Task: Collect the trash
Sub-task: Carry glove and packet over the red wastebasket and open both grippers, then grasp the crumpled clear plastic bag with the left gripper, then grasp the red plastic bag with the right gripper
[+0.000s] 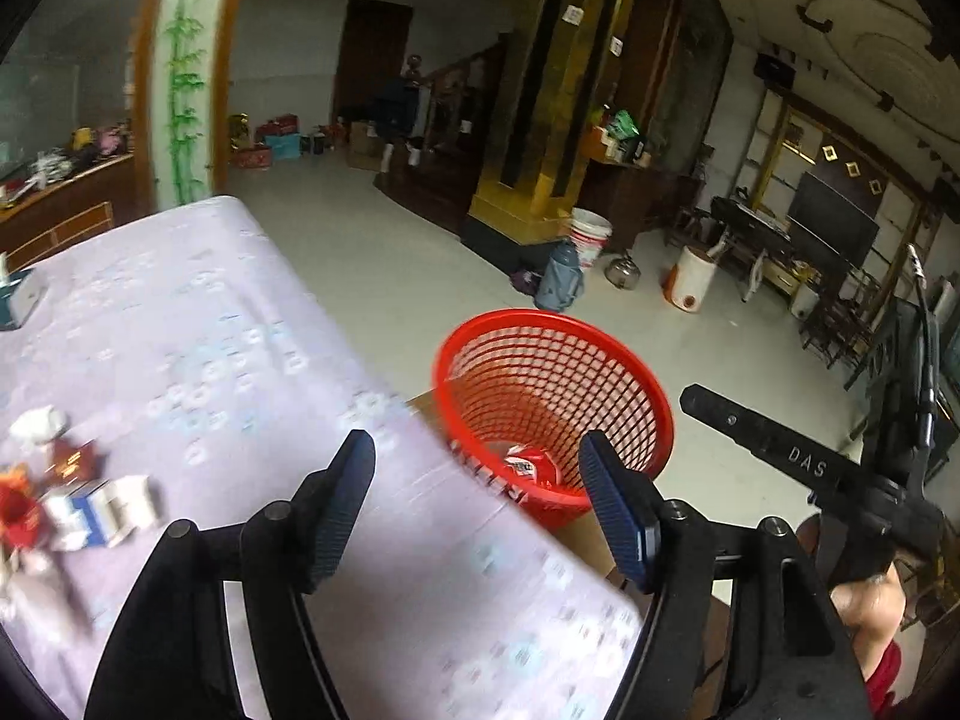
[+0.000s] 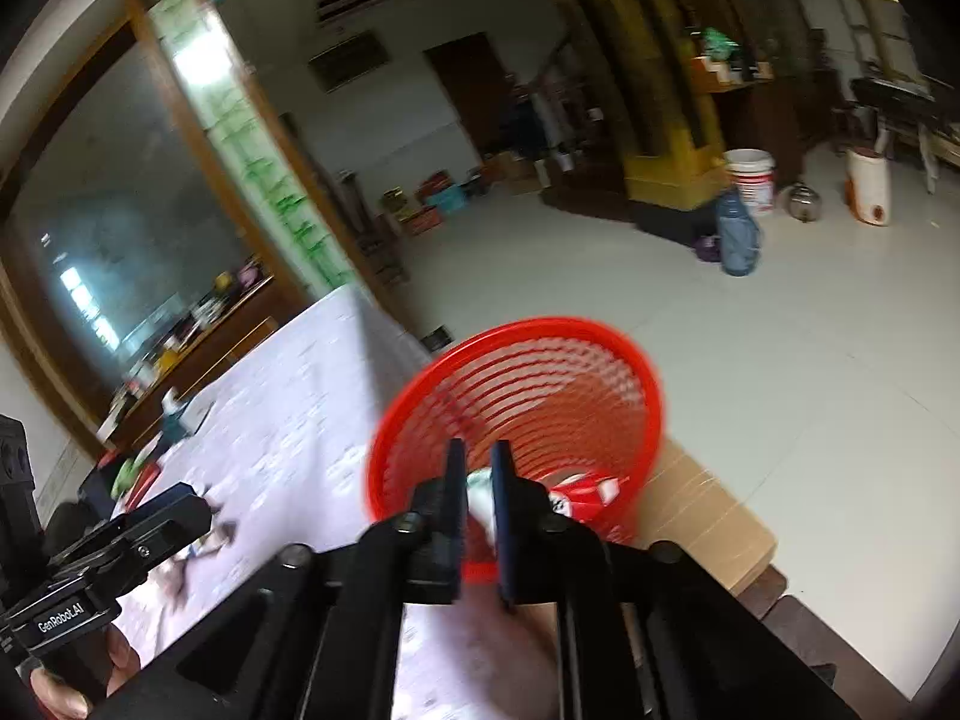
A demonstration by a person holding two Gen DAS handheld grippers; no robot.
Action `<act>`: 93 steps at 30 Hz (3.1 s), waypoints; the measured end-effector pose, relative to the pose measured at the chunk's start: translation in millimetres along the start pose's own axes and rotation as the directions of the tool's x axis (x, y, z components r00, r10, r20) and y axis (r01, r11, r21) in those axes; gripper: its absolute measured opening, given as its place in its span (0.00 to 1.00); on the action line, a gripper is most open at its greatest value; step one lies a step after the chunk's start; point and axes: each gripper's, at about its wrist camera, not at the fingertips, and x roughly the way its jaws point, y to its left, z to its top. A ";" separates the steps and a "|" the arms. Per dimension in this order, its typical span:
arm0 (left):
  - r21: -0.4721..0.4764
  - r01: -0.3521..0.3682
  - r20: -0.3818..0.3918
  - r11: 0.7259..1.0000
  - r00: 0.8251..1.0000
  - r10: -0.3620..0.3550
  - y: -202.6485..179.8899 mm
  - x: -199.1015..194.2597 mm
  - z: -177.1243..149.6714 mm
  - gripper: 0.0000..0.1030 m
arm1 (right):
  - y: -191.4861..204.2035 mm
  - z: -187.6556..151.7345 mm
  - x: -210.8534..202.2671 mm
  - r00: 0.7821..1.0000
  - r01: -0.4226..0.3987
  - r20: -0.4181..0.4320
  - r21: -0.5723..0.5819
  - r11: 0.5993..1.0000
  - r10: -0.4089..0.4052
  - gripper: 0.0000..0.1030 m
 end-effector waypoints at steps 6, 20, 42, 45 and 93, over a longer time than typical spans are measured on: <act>-0.023 -0.101 0.035 0.995 0.994 0.101 35.6 -57.9 -35.0 0.70 | 56.4 -23.7 7.0 0.992 -0.115 -0.068 -0.097 0.989 0.109 0.33; -0.305 -0.277 0.003 0.911 0.957 0.292 175.9 -147.7 -110.4 0.70 | 168.5 -89.1 41.1 0.936 -0.299 -0.267 -0.267 0.916 0.228 0.36; -0.392 -0.272 -0.105 0.879 0.962 0.251 224.3 -92.1 -110.2 0.33 | 199.0 -93.0 45.1 0.914 -0.356 -0.311 -0.307 0.883 0.260 0.41; -0.384 -0.253 -0.077 0.888 0.967 0.242 215.1 -113.9 -119.2 0.33 | 220.0 -92.3 54.3 0.887 -0.410 -0.355 -0.313 0.857 0.295 0.41; -0.297 -0.499 0.154 0.814 0.817 0.556 160.7 -171.6 -167.9 0.33 | 259.2 -167.1 48.8 0.933 -0.345 -0.243 -0.406 0.846 0.264 0.09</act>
